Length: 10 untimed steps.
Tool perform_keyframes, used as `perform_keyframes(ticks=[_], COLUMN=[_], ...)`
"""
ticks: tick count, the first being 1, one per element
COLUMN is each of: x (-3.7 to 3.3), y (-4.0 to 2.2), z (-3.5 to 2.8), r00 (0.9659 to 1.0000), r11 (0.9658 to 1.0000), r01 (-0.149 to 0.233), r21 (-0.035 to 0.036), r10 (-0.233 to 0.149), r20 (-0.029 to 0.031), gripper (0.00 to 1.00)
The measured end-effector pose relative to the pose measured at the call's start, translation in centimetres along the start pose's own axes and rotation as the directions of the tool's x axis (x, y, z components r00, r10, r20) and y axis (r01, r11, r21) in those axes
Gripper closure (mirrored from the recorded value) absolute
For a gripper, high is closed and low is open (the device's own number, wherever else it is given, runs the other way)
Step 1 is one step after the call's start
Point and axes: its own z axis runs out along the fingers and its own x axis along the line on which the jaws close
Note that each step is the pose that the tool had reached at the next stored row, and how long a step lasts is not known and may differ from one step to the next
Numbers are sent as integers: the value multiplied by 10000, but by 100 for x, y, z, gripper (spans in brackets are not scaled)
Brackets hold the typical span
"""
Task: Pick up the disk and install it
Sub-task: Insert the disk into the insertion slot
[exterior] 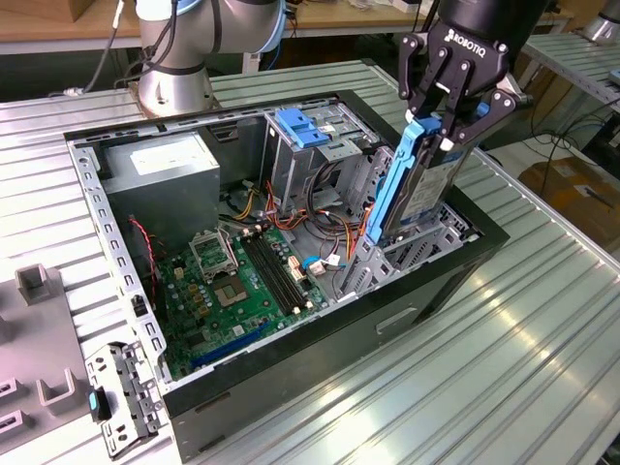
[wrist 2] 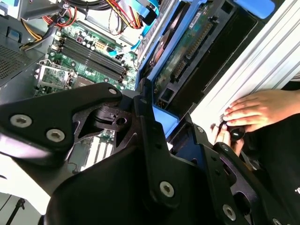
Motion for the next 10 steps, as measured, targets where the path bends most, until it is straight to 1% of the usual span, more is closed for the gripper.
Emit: perform_keyframes(ticks=[5,8,10], x=[4,7,8], y=[-3,-6,-12], z=[-3,-46,-53], r00=[10000,10000,10000], r11=[10000,10000,10000], r01=[-15,-14,-18], r21=[-2,-3,-4], r10=[15,14,18], r20=[0,-3,-7], gripper=[63,63,63])
